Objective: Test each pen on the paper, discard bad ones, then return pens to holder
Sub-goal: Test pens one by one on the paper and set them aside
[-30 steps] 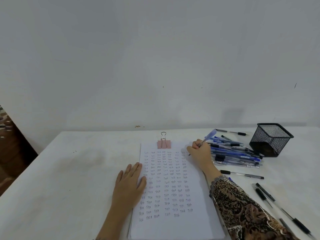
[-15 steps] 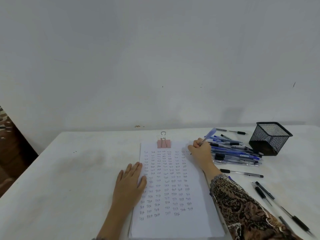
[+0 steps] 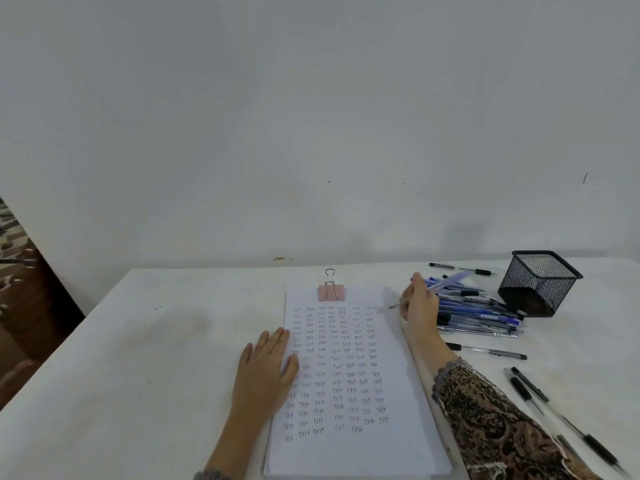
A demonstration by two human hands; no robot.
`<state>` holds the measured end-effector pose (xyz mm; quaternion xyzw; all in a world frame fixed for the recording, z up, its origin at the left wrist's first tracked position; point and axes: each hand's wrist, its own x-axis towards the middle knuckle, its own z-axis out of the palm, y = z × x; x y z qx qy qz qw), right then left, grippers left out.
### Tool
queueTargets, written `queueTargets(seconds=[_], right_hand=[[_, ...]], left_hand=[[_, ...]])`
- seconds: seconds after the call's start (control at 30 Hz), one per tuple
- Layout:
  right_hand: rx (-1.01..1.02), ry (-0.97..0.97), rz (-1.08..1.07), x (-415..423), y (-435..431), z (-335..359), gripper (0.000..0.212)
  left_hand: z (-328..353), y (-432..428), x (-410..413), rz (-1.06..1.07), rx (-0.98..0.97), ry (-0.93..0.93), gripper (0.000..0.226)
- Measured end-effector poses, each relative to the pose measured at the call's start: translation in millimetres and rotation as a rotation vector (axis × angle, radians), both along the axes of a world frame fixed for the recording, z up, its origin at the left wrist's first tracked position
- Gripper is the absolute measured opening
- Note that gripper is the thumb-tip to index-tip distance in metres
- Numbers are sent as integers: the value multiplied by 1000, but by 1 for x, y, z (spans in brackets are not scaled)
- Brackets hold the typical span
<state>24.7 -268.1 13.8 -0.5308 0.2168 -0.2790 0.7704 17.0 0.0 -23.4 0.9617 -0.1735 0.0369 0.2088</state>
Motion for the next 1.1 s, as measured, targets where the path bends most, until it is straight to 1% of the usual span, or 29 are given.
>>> queueTargets(seconds=[0.07,0.13,0.2,0.27,0.33,0.37,0.43,0.47,0.5,0.57,0.6,0.63,0.73,0.87,0.93,1.0,1.03,1.07,1.1], right_hand=[[-126,-5,31,-9,6,12,47],[-297,-7,118,-20,15,22,40],[-595,48,184,-32,24,28,27],[-907,79,257,-40,31,28,20],[-1156,88,325,-48,38,21,18],[-1276,99,343,-53,41,17,23],[-1500,93,316,-62,47,8,47],[-1580,60,286,-65,49,3,54],[-1657,5,247,-68,51,-2,52],[-1797,-109,176,-72,55,-13,33],[-1839,-162,155,-74,59,-16,24],[-1855,-197,145,-75,62,-20,20],[-1862,-202,101,-81,69,-23,23],[-1878,-138,58,-81,65,-24,35],[-1900,-109,49,-78,60,-23,39],[-1910,-100,45,-77,50,-17,34],[-1890,-89,-2,-77,45,-13,35],[-1807,-83,-62,-79,41,-8,37],[-1611,-94,-90,-83,40,-3,37]], left_hand=[[0,0,-1,-8,-16,0,93],[-1,0,-2,-14,-41,-10,91],[-1,-1,-3,-17,-99,-60,79],[0,0,-4,-70,-152,-183,58],[2,2,-7,-164,-258,-290,44],[4,1,-10,-207,-323,-303,40],[6,1,-15,-265,-403,-292,33],[7,1,-18,-288,-419,-257,31],[8,1,-20,-308,-430,-220,33],[9,-2,-27,-332,-447,-138,44],[9,-4,-29,-357,-436,-108,52],[9,-7,-31,-390,-410,-105,53],[6,-12,-33,-446,-350,-133,38],[5,-14,-32,-402,-374,-147,28],[9,-16,-33,-363,-406,-124,22],[13,-19,-35,-300,-461,-56,6],[16,-20,-36,-273,-488,-16,7],[17,-22,-36,-255,-507,23,8],[17,-24,-36,-244,-525,57,8]])
